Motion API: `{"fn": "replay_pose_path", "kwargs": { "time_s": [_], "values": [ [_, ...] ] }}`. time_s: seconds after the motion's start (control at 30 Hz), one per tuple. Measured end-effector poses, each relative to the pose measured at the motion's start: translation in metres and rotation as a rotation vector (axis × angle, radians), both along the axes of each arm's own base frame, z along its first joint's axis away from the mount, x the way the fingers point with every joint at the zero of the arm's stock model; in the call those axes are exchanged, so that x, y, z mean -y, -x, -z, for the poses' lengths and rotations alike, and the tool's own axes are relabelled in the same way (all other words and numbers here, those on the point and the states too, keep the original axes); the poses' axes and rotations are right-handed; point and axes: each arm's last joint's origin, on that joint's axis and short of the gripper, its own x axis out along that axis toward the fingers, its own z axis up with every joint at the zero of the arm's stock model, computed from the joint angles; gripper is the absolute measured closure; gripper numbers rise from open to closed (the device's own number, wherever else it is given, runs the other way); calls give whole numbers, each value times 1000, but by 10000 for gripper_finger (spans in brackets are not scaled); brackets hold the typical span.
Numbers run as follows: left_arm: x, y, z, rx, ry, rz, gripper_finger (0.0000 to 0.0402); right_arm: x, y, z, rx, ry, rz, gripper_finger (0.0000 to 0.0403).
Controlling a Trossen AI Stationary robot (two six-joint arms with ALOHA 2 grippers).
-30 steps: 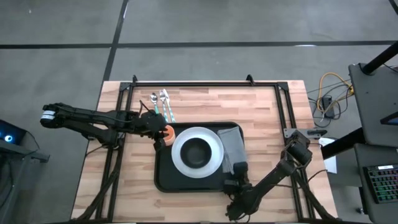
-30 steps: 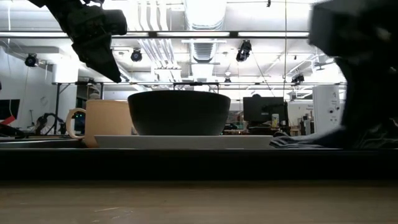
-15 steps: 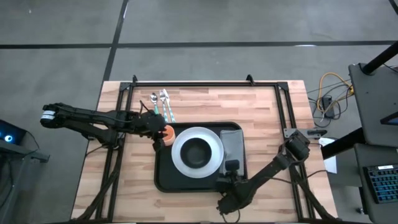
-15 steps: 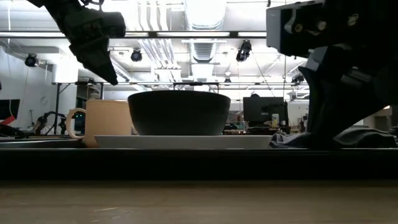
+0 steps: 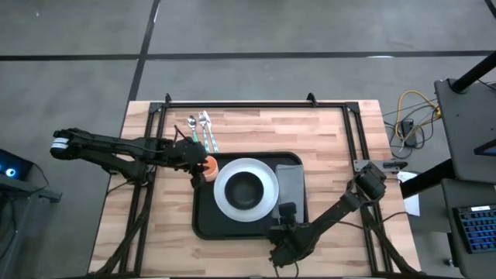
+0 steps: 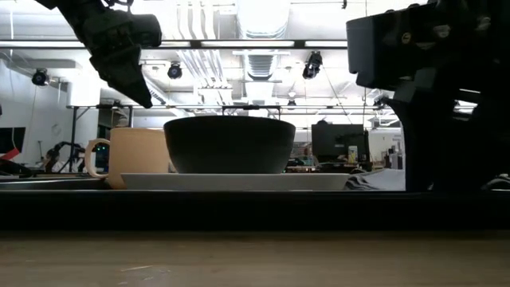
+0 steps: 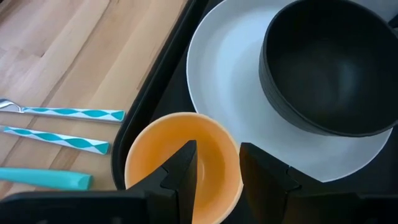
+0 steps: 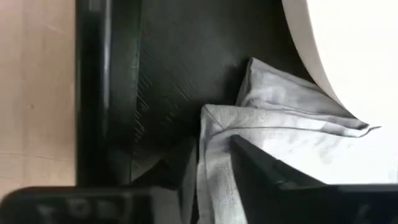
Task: Set up tray
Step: Put the gray napkin to the right of the white plate on the black serving tray, then put the green spoon on the gray napkin
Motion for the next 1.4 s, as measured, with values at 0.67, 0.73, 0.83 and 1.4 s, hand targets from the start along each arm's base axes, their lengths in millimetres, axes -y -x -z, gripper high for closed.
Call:
{"fn": "replay_pose_path", "kwargs": {
  "time_s": [0.67, 0.73, 0.83, 1.4],
  "values": [
    [0, -2, -1, 22, -1, 1, 300, 15, -13, -68, 101, 164, 50, 211],
    [0, -2, -2, 29, -1, 1, 300, 32, -21, -65, 68, 187, 61, 211],
    [0, -2, -2, 29, -2, 1, 300, 58, -32, -66, 73, 252, 86, 212],
    [-29, 7, -11, 156, -330, -594, 300, 186, 2, -146, 431, 302, 483, 225]
  ]
}}
